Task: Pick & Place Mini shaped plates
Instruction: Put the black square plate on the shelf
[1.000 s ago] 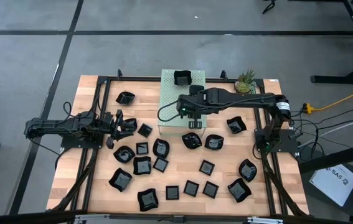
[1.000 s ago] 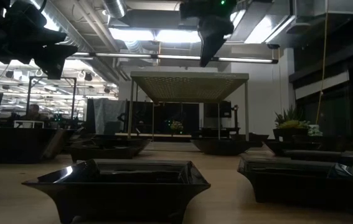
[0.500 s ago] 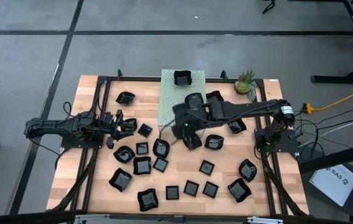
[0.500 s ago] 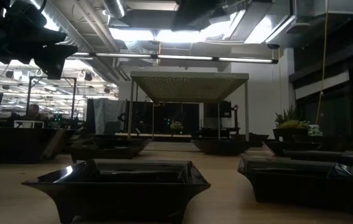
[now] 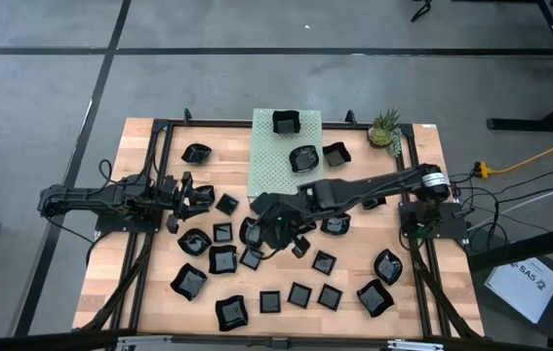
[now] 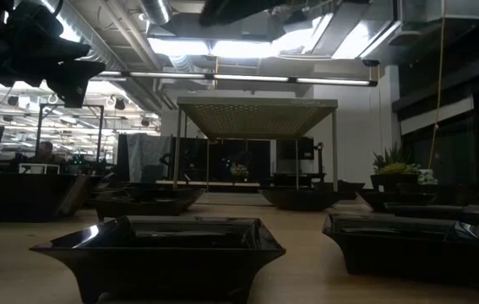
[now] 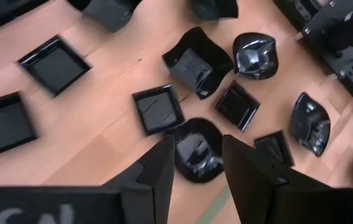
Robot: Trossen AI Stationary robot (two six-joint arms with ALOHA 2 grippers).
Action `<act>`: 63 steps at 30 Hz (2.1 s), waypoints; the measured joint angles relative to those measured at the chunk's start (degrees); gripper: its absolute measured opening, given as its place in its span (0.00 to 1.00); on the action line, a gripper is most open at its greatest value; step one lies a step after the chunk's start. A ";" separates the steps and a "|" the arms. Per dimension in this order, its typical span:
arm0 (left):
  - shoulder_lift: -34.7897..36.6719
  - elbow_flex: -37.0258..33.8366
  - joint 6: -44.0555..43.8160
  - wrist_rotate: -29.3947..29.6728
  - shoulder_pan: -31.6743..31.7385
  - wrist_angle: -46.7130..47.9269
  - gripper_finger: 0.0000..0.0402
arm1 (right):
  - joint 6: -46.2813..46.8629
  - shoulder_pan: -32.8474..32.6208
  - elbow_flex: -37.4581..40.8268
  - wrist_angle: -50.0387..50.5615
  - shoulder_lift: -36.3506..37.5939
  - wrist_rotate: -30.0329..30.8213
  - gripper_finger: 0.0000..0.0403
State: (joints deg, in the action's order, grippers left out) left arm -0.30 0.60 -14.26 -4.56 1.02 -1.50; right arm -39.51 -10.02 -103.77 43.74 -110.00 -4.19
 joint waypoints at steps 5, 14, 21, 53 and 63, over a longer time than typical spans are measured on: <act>-0.02 0.01 0.00 -0.01 0.00 0.00 0.38 | 0.00 0.02 0.00 -3.88 -3.51 -0.21 0.34; -0.02 0.00 0.00 0.00 0.00 0.00 0.38 | 0.00 -0.37 0.00 -4.93 -8.18 -4.44 0.34; -0.02 0.00 0.00 0.00 0.00 0.00 0.38 | 0.55 -1.28 0.00 -6.75 -12.99 -4.41 0.34; 0.00 0.00 0.00 -0.02 -0.01 0.00 0.38 | 3.70 -4.28 0.02 -10.55 -21.58 1.10 0.34; 0.00 0.00 0.00 -0.01 -0.01 0.00 0.38 | 4.45 -4.42 0.02 -10.92 -21.61 5.30 0.22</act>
State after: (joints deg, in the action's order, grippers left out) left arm -0.30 0.60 -14.26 -4.57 1.01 -1.50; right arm -35.06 -14.44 -103.74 32.82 -131.61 1.11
